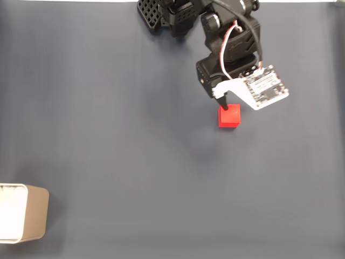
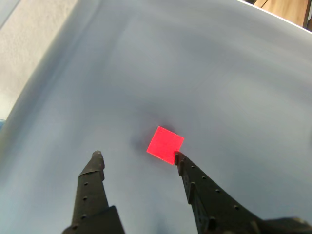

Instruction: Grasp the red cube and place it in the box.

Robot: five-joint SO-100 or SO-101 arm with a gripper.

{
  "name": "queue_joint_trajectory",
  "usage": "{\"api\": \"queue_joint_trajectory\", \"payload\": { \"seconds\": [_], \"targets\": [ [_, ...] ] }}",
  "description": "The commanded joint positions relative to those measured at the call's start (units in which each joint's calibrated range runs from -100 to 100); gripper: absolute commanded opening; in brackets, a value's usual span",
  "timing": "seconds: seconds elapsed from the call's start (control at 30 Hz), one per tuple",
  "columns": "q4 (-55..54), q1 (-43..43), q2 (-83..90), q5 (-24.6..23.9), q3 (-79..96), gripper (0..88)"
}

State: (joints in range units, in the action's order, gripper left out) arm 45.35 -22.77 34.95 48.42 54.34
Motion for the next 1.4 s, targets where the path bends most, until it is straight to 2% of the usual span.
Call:
{"api": "queue_joint_trajectory", "payload": {
  "seconds": [0.0,1.37],
  "targets": [
    [-2.97,1.47,2.48,1.17,2.14,36.1],
    [-14.69,4.10,-5.32,2.00,8.16,38.6]
  ]
}}
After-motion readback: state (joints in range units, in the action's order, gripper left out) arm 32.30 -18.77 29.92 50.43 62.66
